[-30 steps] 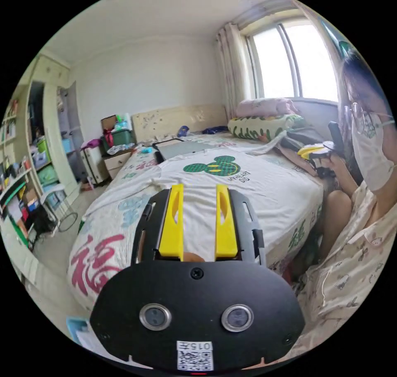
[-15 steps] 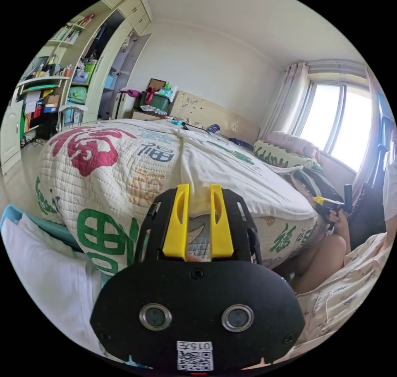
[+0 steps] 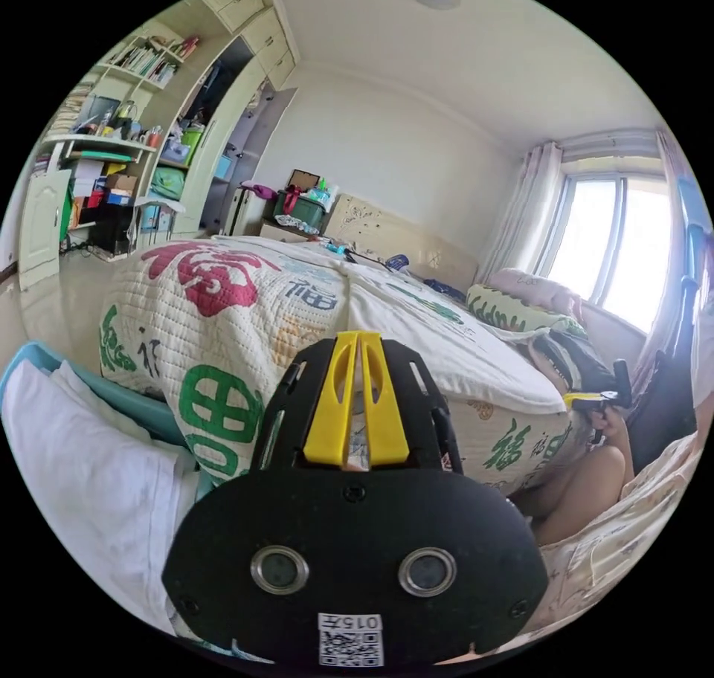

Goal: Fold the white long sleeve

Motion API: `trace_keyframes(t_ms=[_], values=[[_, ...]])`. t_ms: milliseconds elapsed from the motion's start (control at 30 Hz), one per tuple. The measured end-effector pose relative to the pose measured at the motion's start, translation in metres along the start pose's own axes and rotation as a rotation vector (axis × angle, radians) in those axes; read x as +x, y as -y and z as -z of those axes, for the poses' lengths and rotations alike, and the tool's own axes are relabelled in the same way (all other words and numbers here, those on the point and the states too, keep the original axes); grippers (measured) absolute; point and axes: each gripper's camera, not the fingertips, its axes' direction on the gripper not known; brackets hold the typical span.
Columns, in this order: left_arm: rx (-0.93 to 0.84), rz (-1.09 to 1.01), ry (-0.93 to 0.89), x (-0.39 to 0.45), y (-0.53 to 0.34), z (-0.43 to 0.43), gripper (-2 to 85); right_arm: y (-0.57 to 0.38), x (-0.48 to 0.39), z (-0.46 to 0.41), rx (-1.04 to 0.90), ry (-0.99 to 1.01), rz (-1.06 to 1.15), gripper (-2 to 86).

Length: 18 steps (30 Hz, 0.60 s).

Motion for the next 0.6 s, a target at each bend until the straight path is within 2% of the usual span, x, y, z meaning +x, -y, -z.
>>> trace_keyframes(t_ms=[67,133,233,333,433,500,600], values=[[-0.007,0.051,-0.01,-0.019,0.004,0.005,2.4,0.001,0.003,-0.002,0.0,0.006,0.0,7.8],[-0.017,0.096,-0.053,-0.036,0.007,0.004,9.3,0.003,0.008,-0.003,0.002,0.019,-0.012,8.7],[-0.022,0.159,-0.126,-0.058,0.012,-0.006,10.4,0.005,0.015,-0.003,0.015,0.041,-0.041,10.4],[-0.043,0.184,-0.183,-0.07,0.015,-0.022,7.6,0.005,0.019,-0.007,0.014,-0.007,-0.08,11.3],[-0.031,0.195,-0.228,-0.077,0.015,-0.025,1.2,0.006,0.013,-0.019,0.0,-0.024,-0.073,10.6],[-0.003,0.218,-0.237,-0.085,0.017,-0.015,-0.1,0.007,0.003,-0.024,-0.009,-0.06,-0.049,6.1],[0.038,0.19,-0.211,-0.081,0.023,0.006,-0.6,0.007,-0.004,-0.031,-0.014,-0.012,-0.029,1.4]])
